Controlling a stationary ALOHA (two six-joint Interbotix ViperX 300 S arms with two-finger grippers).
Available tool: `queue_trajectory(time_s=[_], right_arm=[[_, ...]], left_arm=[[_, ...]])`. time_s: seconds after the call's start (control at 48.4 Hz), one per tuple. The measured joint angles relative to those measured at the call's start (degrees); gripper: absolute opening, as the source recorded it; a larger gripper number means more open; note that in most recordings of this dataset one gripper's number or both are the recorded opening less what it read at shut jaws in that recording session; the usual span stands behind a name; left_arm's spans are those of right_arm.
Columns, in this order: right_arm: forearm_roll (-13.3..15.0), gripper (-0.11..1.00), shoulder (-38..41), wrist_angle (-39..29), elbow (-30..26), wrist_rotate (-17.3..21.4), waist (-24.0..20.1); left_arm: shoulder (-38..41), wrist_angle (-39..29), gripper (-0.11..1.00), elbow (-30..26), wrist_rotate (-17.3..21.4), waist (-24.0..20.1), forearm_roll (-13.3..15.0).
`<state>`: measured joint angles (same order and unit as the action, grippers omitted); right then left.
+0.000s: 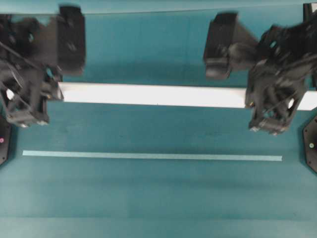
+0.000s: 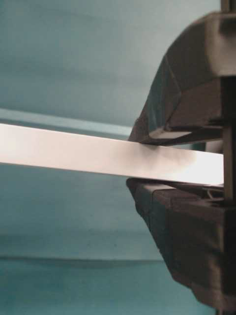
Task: Lift a wooden board with both hands.
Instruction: 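Bring the board forward and lower it to the table with both grippers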
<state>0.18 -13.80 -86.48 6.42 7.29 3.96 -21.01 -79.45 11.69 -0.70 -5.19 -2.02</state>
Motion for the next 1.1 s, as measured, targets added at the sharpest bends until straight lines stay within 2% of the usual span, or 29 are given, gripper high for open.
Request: queue_trajectory(time_s=[0.207, 0.434, 0.702, 0.868, 1.095], right_arm=[[0.00, 0.21, -0.97, 7.38, 7.73, 0.00, -0.62], [0.00, 0.21, 0.18, 12.57, 14.50, 0.09, -1.32], [0.00, 0.21, 1.93, 23.12, 22.59, 0.09, -1.85], [0.09, 0.21, 3.34, 27.60, 25.58, 0.09, -2.20], [0.09, 0.21, 5.98, 31.99, 26.63, 0.00, -2.37]], left_arm=[[0.18, 7.12, 0.18, 7.56, -0.88, 0.97, 0.00], [2.55, 11.34, 0.18, 13.01, -2.46, 1.85, 0.09], [4.22, 18.63, 0.18, 20.21, -3.69, 2.29, 0.09], [5.27, 23.12, 0.18, 24.08, -4.48, 2.37, 0.18], [6.06, 31.73, 0.18, 28.74, -4.75, 2.46, 0.18]])
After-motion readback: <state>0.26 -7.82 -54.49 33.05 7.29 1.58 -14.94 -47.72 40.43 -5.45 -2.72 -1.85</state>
